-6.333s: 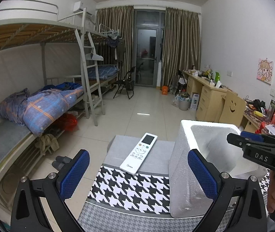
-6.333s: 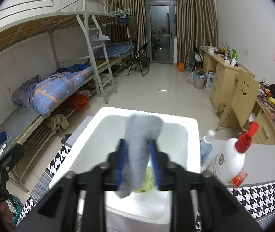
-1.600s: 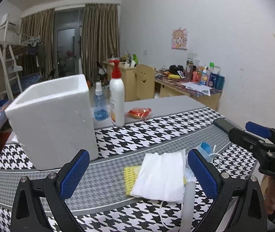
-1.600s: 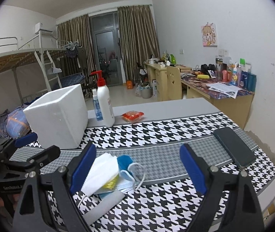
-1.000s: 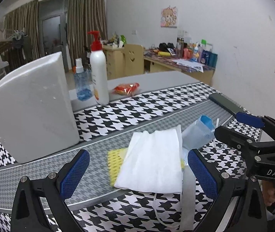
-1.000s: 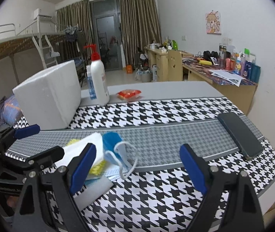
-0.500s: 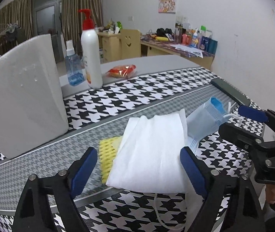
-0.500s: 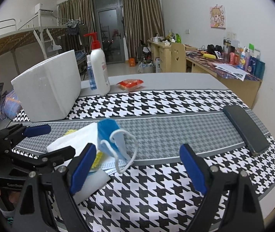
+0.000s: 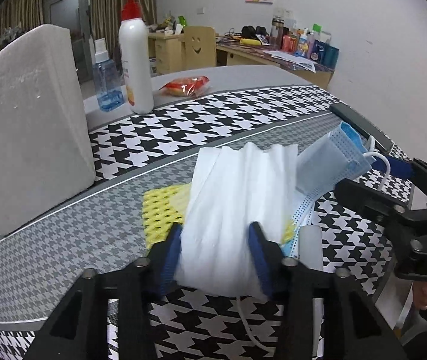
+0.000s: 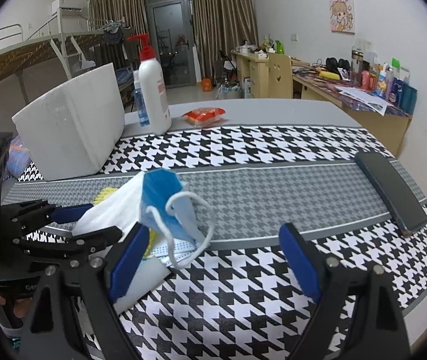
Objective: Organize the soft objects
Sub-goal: 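Close the left tool on the white cloth while the right tool grasps the blue face mask, then lift the cloth and mask and carry both tools toward the white foam box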
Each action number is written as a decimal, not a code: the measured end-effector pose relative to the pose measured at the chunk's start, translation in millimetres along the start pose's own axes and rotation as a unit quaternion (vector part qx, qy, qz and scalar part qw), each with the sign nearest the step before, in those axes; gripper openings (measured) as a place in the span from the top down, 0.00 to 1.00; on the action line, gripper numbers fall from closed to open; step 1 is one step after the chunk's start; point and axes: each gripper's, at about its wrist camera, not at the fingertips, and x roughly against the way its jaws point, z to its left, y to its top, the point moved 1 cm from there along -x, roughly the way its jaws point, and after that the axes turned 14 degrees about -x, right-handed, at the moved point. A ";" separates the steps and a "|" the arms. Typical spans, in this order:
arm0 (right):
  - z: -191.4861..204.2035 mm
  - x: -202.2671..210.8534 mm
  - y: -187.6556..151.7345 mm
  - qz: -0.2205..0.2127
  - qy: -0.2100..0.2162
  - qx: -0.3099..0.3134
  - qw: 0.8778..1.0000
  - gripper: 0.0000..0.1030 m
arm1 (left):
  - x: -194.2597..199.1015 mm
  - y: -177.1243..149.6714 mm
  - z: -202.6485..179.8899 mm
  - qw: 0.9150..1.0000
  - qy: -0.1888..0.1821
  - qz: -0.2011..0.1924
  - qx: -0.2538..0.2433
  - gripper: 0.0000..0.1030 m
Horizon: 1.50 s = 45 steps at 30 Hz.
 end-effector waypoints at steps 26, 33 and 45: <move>5.8 -39.0 4.0 0.056 0.030 -0.013 0.998 0.63 | 18.5 0.7 0.5 0.998 -0.044 -0.034 0.013 0.91; 6.7 -41.3 5.9 0.058 0.041 -0.017 0.997 0.91 | 26.1 -0.5 6.1 0.998 -0.042 -0.043 0.024 0.91; 1.5 -7.4 18.1 0.005 0.022 -0.035 0.999 0.93 | 58.9 -0.5 16.2 0.996 -0.029 -0.081 0.033 0.91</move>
